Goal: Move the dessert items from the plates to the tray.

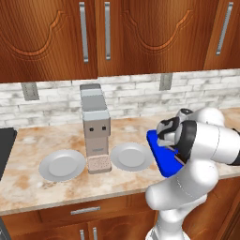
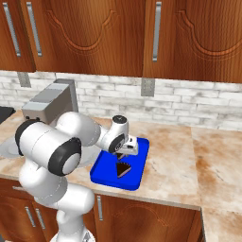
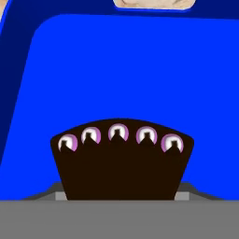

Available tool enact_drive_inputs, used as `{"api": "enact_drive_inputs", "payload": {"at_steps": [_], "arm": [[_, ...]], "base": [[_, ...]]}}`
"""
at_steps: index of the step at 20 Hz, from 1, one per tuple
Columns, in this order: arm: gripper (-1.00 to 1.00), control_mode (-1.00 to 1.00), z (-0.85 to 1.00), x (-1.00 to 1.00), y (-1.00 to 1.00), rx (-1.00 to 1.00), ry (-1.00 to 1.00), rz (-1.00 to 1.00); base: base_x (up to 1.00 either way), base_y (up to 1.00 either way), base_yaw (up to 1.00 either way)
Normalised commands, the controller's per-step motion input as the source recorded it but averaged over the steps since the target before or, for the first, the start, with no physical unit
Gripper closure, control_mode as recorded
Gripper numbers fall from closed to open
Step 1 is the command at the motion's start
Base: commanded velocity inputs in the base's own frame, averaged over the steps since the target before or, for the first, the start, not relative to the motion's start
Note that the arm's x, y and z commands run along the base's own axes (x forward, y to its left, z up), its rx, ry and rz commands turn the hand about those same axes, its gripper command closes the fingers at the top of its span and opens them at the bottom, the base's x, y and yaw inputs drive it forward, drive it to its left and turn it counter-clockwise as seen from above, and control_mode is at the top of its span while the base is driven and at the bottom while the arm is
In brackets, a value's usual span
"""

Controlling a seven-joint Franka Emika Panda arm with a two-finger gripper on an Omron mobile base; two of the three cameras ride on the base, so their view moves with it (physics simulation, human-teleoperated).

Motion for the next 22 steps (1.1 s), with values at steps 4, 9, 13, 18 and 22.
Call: {"api": "enact_drive_inputs", "payload": {"at_steps": [4,9,13,18,22], "arm": [[1.0,-1.0,-0.14,0.0,-0.01,0.0,0.0,0.0],[1.0,-1.0,-0.07,0.0,0.0,0.0,0.0,0.0],[1.0,-1.0,0.0,0.09,0.0,0.0,0.0,0.0],[1.0,-1.0,0.0,0.17,0.0,0.0,0.0,0.0],[1.0,-1.0,0.0,0.09,0.0,0.0,0.0,0.0]], "base": [[0.0,0.0,0.0],[0.0,0.0,0.0],[0.0,0.0,0.0],[0.0,0.0,0.0],[0.0,0.0,0.0]]}}
